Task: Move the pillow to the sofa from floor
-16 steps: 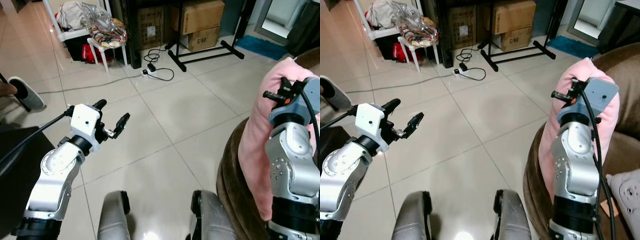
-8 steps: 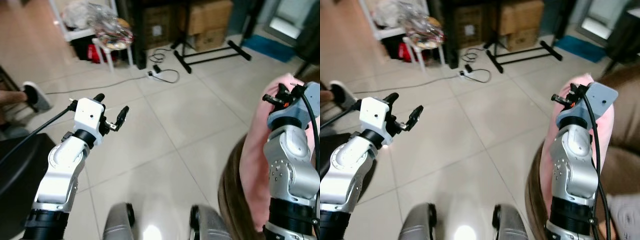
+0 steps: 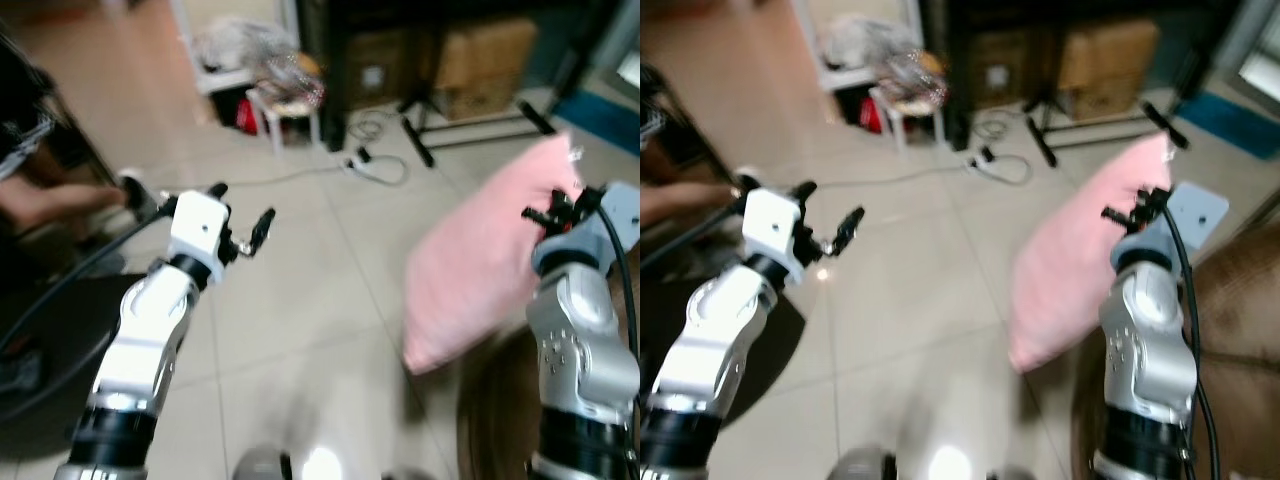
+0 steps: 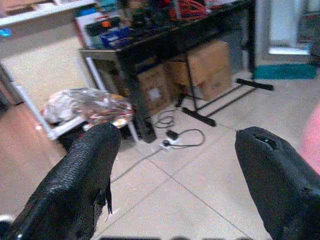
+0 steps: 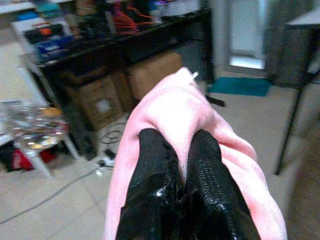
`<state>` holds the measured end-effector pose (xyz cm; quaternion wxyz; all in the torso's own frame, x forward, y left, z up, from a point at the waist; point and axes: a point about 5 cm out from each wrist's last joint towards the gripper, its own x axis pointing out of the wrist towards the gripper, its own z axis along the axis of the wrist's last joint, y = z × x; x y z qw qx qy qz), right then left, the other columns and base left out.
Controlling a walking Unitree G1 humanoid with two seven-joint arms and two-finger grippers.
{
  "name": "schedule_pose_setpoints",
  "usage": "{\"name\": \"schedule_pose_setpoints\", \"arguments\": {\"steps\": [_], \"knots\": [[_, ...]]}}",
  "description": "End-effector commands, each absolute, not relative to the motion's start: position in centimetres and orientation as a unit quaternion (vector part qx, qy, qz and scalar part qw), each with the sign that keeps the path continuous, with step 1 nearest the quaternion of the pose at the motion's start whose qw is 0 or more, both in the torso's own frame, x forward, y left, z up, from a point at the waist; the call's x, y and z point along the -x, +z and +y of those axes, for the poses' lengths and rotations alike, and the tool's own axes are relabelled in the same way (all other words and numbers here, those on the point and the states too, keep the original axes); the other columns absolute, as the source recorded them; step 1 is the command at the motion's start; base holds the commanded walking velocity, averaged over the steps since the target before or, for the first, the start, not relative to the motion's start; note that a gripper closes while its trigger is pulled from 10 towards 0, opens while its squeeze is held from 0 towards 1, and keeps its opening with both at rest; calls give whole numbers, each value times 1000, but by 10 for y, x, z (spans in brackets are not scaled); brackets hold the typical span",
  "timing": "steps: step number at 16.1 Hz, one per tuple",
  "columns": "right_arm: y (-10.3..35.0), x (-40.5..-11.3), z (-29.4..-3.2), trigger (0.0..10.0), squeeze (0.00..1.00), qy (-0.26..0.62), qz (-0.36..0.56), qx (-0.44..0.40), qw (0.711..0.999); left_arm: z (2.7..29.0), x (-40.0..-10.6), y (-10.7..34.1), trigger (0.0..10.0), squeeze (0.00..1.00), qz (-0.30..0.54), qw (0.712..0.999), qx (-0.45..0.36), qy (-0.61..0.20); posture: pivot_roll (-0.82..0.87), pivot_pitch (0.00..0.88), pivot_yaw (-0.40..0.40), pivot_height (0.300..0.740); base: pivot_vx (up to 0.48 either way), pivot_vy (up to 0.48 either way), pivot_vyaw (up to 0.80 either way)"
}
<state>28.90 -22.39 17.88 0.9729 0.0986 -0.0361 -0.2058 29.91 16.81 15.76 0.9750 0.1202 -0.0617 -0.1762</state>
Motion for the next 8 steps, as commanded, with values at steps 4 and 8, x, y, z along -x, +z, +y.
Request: {"name": "schedule_pose_setpoints", "arguments": {"steps": [4, 8], "knots": [[193, -285, -217, 10000, 0, -180, -69, -101, 976, 172, -300, 155, 10000, 0, -58, 976, -123, -170, -80, 0, 42, 740, 0, 0, 0], [159, -270, -199, 10000, 0, -148, -22, -132, 980, 163, -297, 150, 10000, 0, -55, 975, -118, -178, -52, 0, 30, 740, 0, 0, -392]]}}
